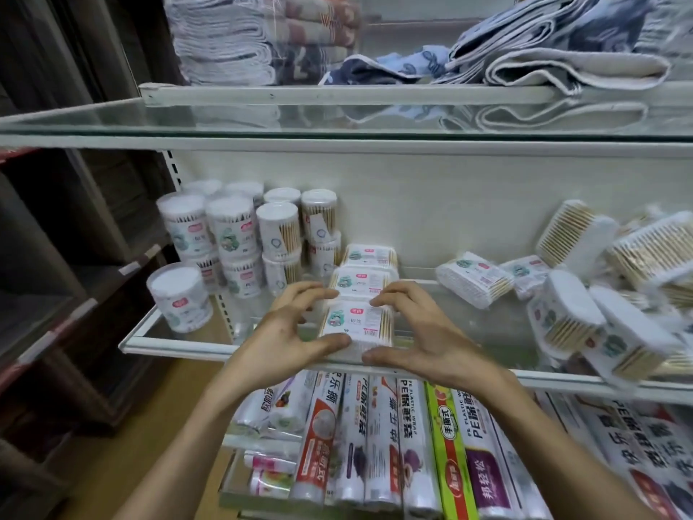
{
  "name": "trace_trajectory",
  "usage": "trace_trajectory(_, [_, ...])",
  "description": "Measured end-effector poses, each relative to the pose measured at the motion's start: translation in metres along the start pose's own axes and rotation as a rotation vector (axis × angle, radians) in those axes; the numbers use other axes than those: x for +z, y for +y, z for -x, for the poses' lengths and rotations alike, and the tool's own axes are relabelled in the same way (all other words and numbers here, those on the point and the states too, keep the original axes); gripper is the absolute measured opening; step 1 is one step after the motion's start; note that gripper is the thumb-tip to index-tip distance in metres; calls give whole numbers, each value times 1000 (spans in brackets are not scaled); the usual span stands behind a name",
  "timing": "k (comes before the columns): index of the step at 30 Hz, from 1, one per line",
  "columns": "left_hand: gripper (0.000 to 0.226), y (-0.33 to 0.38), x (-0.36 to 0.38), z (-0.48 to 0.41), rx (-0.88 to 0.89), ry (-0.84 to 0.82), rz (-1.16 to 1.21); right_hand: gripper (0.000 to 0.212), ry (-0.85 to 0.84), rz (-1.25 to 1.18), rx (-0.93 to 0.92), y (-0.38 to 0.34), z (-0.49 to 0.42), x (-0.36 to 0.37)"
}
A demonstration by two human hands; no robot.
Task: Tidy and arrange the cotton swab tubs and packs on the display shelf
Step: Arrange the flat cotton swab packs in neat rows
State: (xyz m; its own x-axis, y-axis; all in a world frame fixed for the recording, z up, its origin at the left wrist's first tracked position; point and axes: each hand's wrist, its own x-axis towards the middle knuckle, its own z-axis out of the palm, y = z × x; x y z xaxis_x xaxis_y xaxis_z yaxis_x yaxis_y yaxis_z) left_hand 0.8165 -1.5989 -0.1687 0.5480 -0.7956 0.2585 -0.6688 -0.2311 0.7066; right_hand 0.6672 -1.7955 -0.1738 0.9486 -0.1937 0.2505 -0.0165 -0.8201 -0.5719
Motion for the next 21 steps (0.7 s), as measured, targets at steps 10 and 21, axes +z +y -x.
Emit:
trace_trajectory(10, [18, 63, 21, -48, 41, 232, 373, 62, 371, 565, 332, 37, -8, -73])
trace_trajectory(21, [17, 90, 45, -92, -16, 153, 528, 82, 177, 619, 384, 62, -17, -98])
